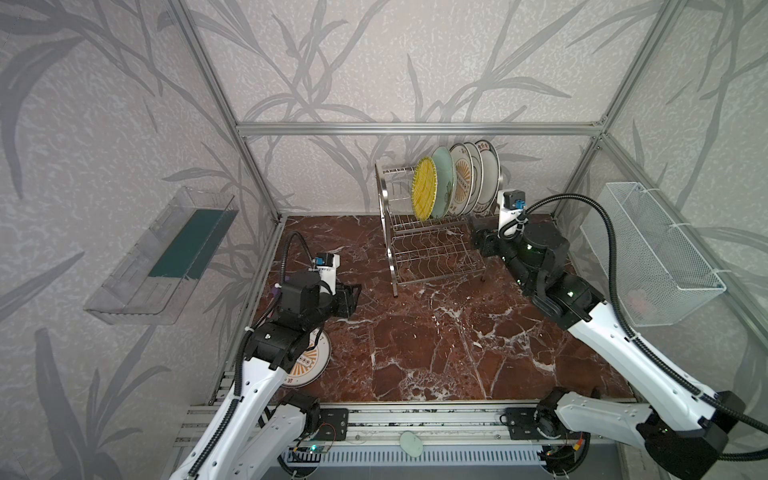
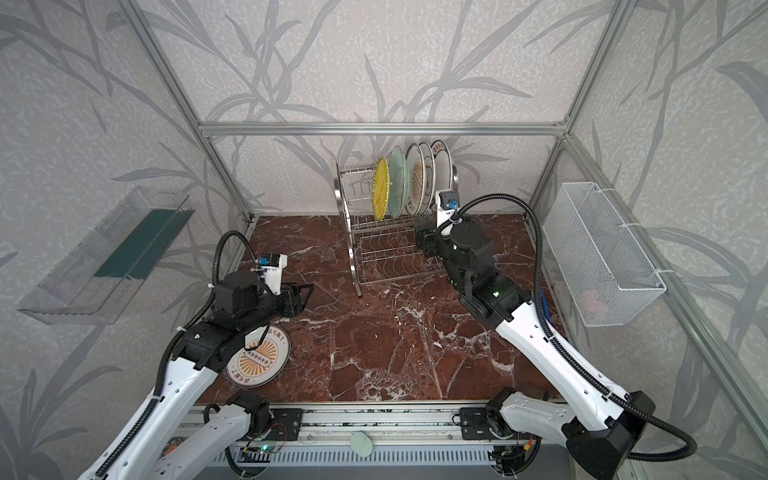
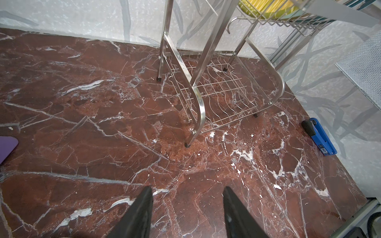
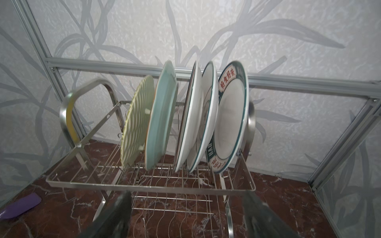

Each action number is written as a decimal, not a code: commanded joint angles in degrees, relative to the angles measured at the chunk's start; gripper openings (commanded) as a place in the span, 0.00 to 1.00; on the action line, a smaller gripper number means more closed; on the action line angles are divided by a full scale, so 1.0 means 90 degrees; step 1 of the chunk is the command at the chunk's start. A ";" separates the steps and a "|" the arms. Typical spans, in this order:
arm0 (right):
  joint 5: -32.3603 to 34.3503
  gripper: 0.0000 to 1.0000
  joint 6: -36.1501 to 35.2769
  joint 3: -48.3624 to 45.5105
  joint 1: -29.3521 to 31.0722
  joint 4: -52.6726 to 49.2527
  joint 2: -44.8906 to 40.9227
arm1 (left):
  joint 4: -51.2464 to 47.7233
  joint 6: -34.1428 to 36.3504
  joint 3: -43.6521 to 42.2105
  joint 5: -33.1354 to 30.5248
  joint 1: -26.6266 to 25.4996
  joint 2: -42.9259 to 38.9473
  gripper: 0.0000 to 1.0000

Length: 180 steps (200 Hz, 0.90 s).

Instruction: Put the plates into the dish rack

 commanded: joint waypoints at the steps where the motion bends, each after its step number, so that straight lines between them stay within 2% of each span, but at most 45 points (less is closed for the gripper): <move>1: -0.0290 0.82 0.0460 -0.0433 -0.0081 -0.0119 -0.0300 | -0.0223 -0.0006 0.0175 -0.0169 0.0050 0.0118 0.53; 64: -0.0696 0.78 0.1683 -0.2198 -0.0089 0.0139 -0.0343 | -0.0536 -0.0192 0.0231 -0.0823 0.0050 0.0426 0.53; 85: -0.0801 0.78 0.1992 -0.2618 -0.0097 0.0153 -0.0192 | -0.0605 -0.0616 0.0219 -0.1154 0.0050 0.0579 0.53; 101: -0.1062 0.77 0.2219 -0.2881 -0.0087 0.0264 -0.0073 | -0.0220 -0.1132 -0.0069 -0.1214 0.0050 0.0560 0.53; 116: -0.1455 0.76 0.2511 -0.3088 -0.0079 0.0473 0.0057 | 0.0267 -0.1498 -0.0435 -0.1204 0.0050 0.0526 0.53; 131: -0.1786 0.75 0.2744 -0.3230 0.0013 0.0707 0.0239 | 0.0271 -0.1595 -0.0534 -0.1295 0.0050 0.0610 0.53; 180: -0.1822 0.75 0.2933 -0.3115 0.0723 0.1031 0.1148 | -0.0118 -0.2094 -0.1005 -0.1773 0.0045 0.0325 0.53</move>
